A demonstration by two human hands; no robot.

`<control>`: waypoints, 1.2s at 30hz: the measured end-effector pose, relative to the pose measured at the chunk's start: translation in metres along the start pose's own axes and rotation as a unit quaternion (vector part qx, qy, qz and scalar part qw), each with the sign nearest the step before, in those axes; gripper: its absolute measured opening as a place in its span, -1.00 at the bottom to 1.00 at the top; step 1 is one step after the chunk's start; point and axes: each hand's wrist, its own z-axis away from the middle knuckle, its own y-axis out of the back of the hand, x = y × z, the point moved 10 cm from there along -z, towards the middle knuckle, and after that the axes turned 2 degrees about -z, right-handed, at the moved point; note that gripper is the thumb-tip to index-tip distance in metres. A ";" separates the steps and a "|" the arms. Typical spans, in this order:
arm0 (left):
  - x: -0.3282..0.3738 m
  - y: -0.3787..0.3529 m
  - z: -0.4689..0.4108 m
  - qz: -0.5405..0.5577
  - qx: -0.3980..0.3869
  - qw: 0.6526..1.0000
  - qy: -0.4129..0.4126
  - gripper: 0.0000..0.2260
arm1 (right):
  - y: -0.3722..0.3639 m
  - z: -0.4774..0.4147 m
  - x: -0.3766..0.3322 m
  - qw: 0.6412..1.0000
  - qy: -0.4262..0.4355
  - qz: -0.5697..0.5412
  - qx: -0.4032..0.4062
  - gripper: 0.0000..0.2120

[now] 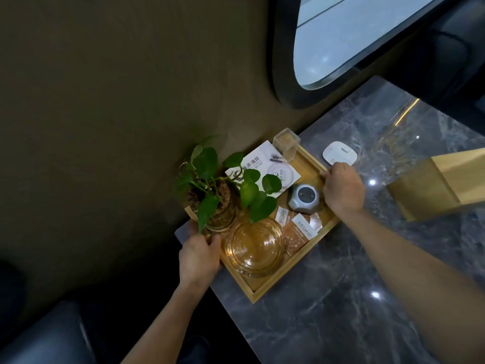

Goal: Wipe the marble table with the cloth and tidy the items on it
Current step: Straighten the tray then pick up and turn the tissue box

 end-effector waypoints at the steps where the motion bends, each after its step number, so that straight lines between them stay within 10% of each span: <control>1: -0.003 0.003 0.002 -0.002 0.005 1.000 -0.005 -0.82 | -0.002 0.004 -0.001 1.000 -0.003 -0.005 -0.002 -0.70; 5: -0.017 0.010 0.006 0.001 0.014 1.000 -0.012 -0.89 | -0.011 0.016 -0.010 1.000 0.002 -0.018 -0.011 -0.70; 10: -0.037 0.011 0.005 0.016 0.019 1.000 -0.005 -0.49 | -0.016 0.025 -0.017 0.999 -0.001 -0.037 -0.009 -0.73; 23: -0.065 -0.001 0.007 0.063 -0.072 0.989 0.117 -0.73 | -0.024 0.031 -0.017 0.999 0.001 -0.031 -0.034 -0.72; 36: -0.057 0.003 0.009 0.054 -0.044 0.996 0.060 -0.63 | -0.025 0.036 -0.028 0.998 0.052 0.007 -0.021 -0.74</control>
